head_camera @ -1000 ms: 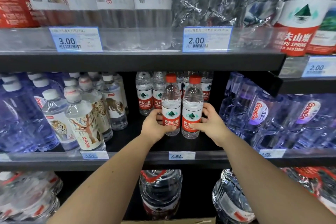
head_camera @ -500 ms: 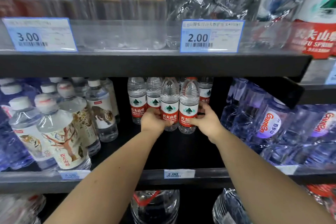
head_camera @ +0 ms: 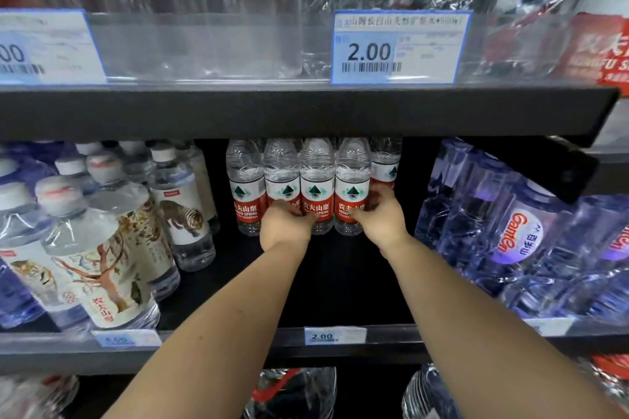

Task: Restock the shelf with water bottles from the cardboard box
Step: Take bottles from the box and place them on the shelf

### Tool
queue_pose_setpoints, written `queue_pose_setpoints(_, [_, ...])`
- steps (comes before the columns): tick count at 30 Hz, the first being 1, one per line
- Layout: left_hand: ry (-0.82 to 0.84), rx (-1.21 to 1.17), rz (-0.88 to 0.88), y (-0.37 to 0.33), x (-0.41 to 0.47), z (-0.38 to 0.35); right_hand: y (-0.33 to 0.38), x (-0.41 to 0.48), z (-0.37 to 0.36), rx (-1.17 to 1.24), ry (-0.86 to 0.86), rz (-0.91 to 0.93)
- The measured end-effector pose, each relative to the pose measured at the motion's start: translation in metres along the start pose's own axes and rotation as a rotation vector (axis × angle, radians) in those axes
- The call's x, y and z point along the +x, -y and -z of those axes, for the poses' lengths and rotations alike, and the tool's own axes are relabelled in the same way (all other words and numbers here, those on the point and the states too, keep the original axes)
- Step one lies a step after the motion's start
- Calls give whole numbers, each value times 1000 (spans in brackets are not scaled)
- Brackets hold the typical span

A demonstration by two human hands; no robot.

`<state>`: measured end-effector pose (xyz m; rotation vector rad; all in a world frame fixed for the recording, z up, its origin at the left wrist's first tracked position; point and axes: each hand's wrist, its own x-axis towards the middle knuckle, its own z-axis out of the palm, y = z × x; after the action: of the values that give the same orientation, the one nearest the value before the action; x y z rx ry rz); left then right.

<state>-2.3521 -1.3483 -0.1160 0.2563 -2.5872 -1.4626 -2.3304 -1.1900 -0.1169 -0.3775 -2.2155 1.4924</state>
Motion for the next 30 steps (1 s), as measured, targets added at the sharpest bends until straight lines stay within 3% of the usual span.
queue_pose_setpoints(8, [7, 6, -1, 0, -4, -5, 2, 2, 1, -88, -3, -58])
queue_pose_setpoints(12, [118, 32, -96, 5, -8, 7, 3, -12, 10, -184, 46, -55])
queue_pose_setpoints(16, [218, 311, -399, -2, -27, 38, 29, -38, 24, -360, 213, -1])
queue_pose_setpoints(21, [205, 799, -696, -47, -70, 104, 100, -83, 48, -767, 335, 203])
queue_pose_setpoints(25, [186, 1012, -745, -47, -129, 153, 134, -148, 62, -919, 370, 304])
queue_pose_setpoints(30, [212, 1029, -713, 10, -213, 182, 113, -250, 59, -993, 427, 332])
